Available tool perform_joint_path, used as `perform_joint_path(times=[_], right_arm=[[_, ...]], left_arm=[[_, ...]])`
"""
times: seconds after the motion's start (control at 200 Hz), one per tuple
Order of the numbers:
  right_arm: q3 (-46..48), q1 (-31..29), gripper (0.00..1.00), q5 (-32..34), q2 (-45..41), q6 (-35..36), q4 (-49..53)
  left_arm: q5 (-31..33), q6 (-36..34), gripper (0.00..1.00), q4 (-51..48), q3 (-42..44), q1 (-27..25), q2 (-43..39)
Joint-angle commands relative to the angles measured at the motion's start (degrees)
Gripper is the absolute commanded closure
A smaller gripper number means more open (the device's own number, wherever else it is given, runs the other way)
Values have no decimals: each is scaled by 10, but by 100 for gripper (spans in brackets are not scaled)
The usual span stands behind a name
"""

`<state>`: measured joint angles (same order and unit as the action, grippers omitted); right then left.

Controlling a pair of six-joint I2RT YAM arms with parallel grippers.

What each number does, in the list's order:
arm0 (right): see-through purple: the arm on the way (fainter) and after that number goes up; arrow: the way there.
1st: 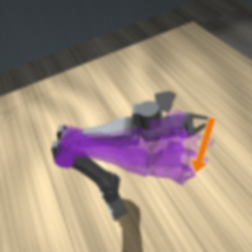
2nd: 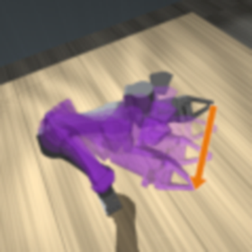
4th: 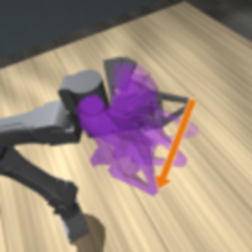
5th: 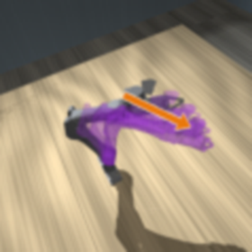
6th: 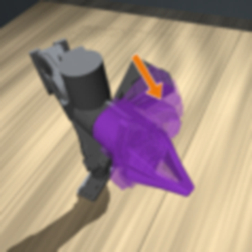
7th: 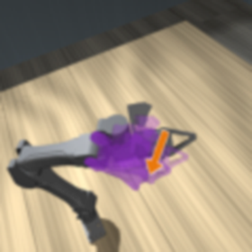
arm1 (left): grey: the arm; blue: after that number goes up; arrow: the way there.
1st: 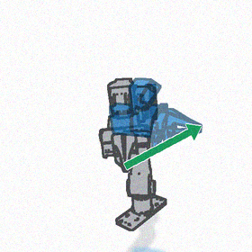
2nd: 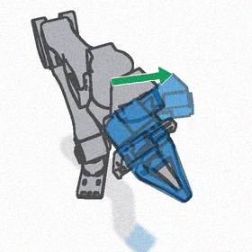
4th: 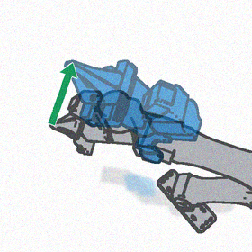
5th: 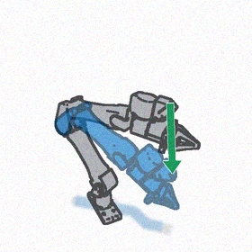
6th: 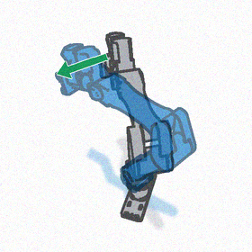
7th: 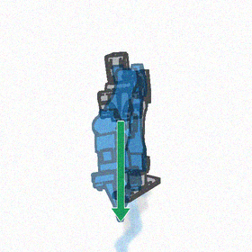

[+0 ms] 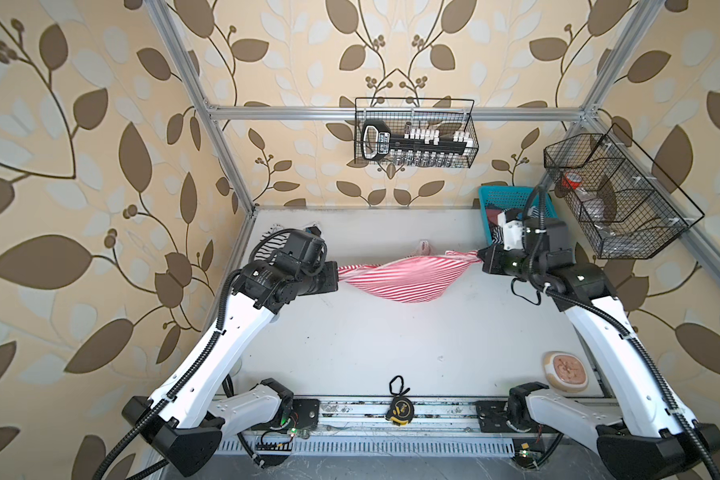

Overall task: Fold and stack the tank tops
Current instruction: 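Lift the tank top with both grippers and stretch it apart, then swing the stretched tank top away and lay it flat with both grippers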

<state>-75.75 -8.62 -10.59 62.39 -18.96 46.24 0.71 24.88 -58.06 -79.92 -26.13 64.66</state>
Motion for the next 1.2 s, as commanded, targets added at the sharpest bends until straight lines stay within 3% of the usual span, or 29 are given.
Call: perform_joint_path(times=[0.0,0.13,0.24,0.345,0.61,0.78,0.905,1.2], right_arm=[[-54,44,100,-98,-9,29,33],[-138,54,100,-106,-16,44,56],[-181,54,100,-108,-18,46,59],[-188,54,100,-119,-22,43,57],[-177,54,100,-162,-8,23,18],[-276,55,100,-152,50,25,0],[-330,56,100,-154,68,16,-10],[-279,55,100,-165,-3,21,19]], left_arm=[[49,-53,100,-41,-92,13,-1],[59,-73,100,-26,-168,15,-14],[25,-79,100,-15,-209,15,-13],[-5,-78,100,-8,-210,16,-11],[-11,-99,100,2,-220,15,-2],[62,-141,100,6,-340,15,71],[39,-142,100,3,-412,15,103],[-24,-124,100,1,-329,15,19]])
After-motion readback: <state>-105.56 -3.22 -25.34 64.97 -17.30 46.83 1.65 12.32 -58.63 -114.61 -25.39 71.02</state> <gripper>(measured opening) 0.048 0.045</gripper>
